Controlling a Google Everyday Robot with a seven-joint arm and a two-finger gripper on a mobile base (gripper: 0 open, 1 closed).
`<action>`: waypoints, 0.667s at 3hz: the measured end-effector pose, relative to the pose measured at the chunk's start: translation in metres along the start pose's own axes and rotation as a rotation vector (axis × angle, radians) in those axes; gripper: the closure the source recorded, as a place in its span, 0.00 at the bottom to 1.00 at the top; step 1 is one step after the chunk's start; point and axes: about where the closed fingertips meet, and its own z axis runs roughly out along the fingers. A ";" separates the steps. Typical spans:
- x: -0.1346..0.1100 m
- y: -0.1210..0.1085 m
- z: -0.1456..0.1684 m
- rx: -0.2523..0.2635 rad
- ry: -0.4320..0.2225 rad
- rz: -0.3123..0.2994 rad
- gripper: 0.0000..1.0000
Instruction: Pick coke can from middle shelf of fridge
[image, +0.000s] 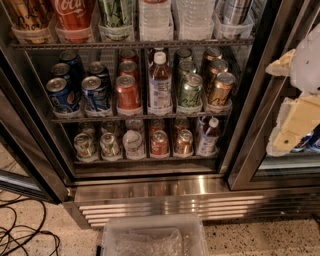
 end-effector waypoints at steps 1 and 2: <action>-0.015 0.008 0.018 0.016 -0.152 -0.028 0.00; -0.042 0.018 0.038 0.045 -0.328 -0.036 0.00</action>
Offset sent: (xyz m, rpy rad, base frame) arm 0.0057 0.0933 -0.0480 0.5124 -0.2176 0.1573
